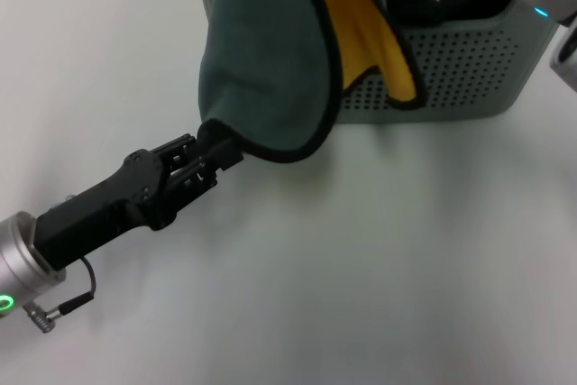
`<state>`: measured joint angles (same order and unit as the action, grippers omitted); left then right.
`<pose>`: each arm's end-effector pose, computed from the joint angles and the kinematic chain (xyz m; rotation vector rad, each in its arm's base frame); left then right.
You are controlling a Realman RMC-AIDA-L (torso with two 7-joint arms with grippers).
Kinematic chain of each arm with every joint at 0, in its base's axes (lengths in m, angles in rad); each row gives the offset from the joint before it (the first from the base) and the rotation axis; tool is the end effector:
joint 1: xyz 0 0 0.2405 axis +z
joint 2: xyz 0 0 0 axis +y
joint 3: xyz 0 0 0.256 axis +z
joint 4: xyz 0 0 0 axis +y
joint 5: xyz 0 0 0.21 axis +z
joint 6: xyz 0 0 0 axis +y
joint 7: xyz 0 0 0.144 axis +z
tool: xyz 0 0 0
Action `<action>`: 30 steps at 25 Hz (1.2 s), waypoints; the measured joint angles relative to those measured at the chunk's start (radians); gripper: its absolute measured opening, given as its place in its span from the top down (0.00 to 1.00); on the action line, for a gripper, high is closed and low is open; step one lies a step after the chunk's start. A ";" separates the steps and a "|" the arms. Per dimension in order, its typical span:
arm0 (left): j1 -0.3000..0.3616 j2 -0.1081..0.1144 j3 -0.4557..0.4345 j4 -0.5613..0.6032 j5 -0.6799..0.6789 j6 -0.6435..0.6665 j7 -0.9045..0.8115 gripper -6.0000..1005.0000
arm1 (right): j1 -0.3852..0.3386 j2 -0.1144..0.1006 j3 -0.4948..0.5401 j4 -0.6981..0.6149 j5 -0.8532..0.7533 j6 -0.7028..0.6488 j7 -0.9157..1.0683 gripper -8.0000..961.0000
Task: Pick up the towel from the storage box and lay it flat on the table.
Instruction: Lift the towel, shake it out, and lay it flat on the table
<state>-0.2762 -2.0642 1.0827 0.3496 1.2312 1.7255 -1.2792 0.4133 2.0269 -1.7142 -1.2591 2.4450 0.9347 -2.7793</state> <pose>-0.2786 0.2443 -0.0160 -2.3658 -0.9470 -1.4440 0.0496 0.3436 0.0194 -1.9540 -0.7845 1.0048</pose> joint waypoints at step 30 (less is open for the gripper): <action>-0.059 -0.045 -0.005 -0.353 -0.276 -0.103 0.856 0.42 | 0.120 0.001 -0.070 -0.077 -0.043 -0.281 -0.002 0.95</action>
<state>-0.3356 -2.1091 1.0774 -0.0034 0.9552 1.6229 -0.4232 0.5333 2.0275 -1.7847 -1.3359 2.4015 0.6541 -2.7810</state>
